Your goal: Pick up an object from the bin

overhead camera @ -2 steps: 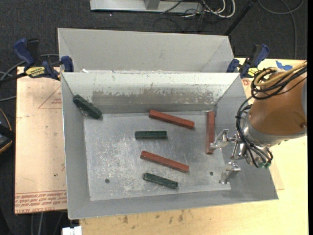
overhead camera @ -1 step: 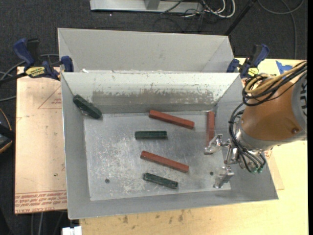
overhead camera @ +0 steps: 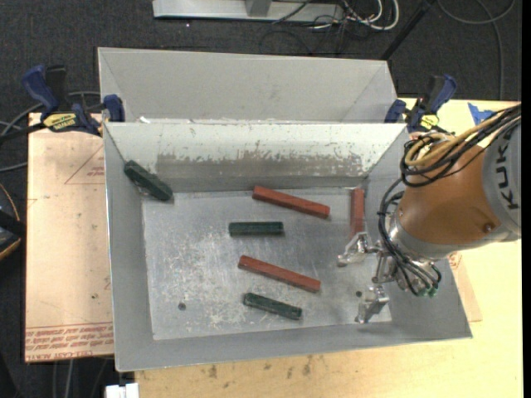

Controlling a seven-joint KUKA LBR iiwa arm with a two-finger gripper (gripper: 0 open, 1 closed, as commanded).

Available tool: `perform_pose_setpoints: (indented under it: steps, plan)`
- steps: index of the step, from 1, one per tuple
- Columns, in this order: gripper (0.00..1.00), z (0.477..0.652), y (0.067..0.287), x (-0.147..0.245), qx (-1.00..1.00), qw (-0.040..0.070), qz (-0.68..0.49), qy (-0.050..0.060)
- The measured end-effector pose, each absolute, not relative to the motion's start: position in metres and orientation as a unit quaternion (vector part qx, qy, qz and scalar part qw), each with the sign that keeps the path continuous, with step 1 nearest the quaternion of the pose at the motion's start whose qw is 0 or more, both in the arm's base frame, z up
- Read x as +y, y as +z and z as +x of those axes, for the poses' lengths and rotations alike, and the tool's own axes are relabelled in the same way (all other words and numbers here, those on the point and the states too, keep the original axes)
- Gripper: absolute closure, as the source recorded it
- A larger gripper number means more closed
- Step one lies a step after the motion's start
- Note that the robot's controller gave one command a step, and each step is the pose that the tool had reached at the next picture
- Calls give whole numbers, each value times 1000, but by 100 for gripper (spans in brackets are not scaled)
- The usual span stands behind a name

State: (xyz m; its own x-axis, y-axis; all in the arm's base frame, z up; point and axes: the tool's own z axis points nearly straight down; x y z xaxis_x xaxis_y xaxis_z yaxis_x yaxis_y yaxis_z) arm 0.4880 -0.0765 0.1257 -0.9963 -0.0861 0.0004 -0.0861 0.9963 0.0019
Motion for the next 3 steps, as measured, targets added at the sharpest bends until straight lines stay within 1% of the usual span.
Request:
perform_pose_setpoints:
  steps: [1,2,3]
  plan:
    - [100,510,78,11,-998,-9,63,-1]
    - [100,510,78,11,-998,-9,63,-1]
    - [100,522,211,4,-998,-2,56,0]
